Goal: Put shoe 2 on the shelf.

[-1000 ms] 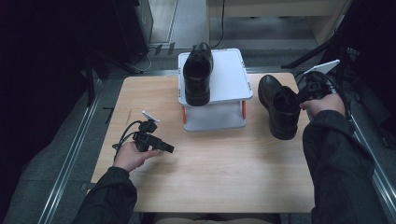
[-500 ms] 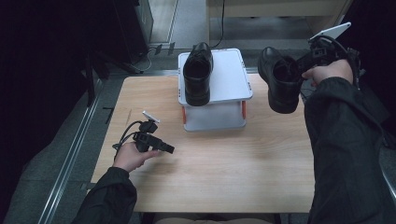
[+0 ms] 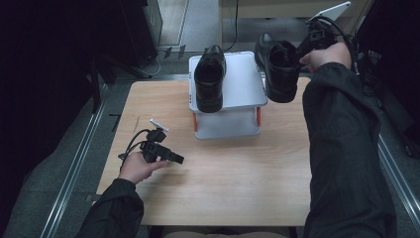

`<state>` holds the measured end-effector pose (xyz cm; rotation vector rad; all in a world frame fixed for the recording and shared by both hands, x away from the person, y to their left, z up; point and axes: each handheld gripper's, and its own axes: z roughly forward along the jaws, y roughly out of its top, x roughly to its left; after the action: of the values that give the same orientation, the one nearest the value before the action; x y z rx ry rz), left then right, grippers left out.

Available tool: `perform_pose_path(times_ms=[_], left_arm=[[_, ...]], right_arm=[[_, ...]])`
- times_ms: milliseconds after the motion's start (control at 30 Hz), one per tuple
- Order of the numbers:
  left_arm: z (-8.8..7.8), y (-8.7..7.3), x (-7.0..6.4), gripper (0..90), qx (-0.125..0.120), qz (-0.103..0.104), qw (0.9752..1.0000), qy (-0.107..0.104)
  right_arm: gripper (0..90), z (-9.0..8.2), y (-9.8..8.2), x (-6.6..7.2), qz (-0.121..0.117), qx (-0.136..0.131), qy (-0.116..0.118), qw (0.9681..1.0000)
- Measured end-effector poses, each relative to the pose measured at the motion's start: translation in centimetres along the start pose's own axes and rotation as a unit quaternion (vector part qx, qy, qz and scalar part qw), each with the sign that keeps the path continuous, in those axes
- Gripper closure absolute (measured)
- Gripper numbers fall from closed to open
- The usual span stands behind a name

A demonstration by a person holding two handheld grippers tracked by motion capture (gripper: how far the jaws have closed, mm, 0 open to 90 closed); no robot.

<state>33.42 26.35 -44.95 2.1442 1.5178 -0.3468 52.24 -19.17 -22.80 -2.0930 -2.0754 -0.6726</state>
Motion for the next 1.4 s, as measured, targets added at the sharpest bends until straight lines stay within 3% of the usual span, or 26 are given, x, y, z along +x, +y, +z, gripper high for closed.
perform_pose_path(times_ms=[367,500,800,867,1000,1400], left_arm=[[-1.3,-1.9,0.2,44.0,-0.024,-0.008,0.9997,-0.005],[-1.5,-2.4,0.3,44.0,-0.029,-0.01,0.9995,-0.001],[-1.8,-2.9,0.7,44.0,-0.032,-0.016,0.9994,0.001],[-1.8,-2.9,0.7,44.1,-0.032,-0.016,0.9994,0.001],[-1.7,-2.8,0.7,44.0,-0.028,-0.015,0.9995,0.002],[-1.4,-2.1,0.2,44.1,-0.03,-0.005,0.9995,0.002]], right_arm=[[85.0,2.9,1.0,4.9,-0.051,0.024,-0.005,0.9984],[85.1,3.9,1.3,6.0,-0.053,0.022,-0.009,0.9983],[84.9,6.3,1.5,7.2,-0.046,0.02,-0.03,0.9983],[84.5,6.5,1.5,7.2,-0.045,0.014,-0.023,0.9986],[83.4,7.3,1.1,7.6,-0.047,0.027,-0.034,0.9979],[77.6,7.9,-0.4,8.6,-0.065,0.027,-0.017,0.9974]])
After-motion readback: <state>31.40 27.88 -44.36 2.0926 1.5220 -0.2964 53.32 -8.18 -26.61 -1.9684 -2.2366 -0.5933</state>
